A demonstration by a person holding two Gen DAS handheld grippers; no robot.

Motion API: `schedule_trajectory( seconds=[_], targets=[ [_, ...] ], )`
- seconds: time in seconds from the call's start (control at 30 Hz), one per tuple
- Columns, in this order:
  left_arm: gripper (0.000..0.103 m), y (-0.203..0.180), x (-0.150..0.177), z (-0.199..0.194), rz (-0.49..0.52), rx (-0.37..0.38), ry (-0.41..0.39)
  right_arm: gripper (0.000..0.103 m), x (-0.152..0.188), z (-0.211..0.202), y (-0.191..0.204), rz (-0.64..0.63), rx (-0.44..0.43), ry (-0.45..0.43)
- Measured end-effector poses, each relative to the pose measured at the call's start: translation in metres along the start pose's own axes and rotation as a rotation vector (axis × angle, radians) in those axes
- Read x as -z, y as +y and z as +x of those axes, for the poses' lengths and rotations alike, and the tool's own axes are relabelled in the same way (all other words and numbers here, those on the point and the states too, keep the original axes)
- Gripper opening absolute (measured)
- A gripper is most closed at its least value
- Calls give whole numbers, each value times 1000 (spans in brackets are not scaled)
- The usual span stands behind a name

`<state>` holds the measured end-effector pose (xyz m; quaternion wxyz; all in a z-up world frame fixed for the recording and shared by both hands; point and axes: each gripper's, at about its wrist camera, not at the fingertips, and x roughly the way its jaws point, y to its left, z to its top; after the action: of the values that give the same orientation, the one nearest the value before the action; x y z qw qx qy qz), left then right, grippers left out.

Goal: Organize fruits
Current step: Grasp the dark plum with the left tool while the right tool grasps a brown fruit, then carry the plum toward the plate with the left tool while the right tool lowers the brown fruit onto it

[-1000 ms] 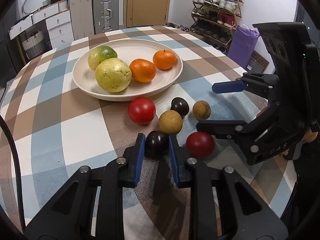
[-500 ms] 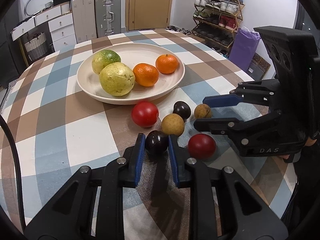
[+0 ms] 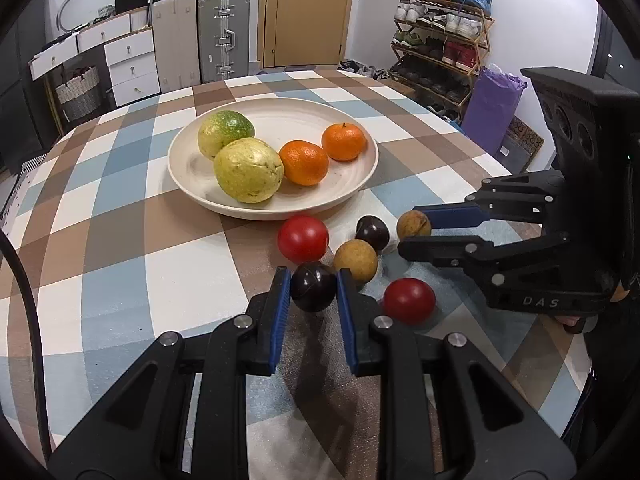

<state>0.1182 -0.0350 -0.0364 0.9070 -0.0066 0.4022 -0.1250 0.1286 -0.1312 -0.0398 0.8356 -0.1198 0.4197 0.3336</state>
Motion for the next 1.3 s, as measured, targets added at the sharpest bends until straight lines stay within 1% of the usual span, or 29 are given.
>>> schedule_trajectory(
  seconds=[0.17,0.37,0.53,0.87,1.03,1.13,1.3],
  targets=[
    [21,4,-1,-6,-14,0,-19,28,-3,-7,-5,21,2,-33],
    [21,8,-3,-15,-29,-7,-51,28,-3,-8,-5,20,-2,-43],
    [21,11,-6,-21,-46,-13,-81,28,-5,-11,-9,41,0,-71],
    [21,20,-12,-29,-86,-46,-132,28,-9,-19,-19,117,6,-127],
    [21,25,-18,-25,-104,-57,-138,28,-14,-21,-21,139,-4,-146],
    [21,25,-23,-19,-96,-75,-137,28,-17,-20,-20,141,0,-154],
    [21,26,-31,-9,-99,-89,-140,28,-21,-16,-22,154,-18,-173]
  ],
)
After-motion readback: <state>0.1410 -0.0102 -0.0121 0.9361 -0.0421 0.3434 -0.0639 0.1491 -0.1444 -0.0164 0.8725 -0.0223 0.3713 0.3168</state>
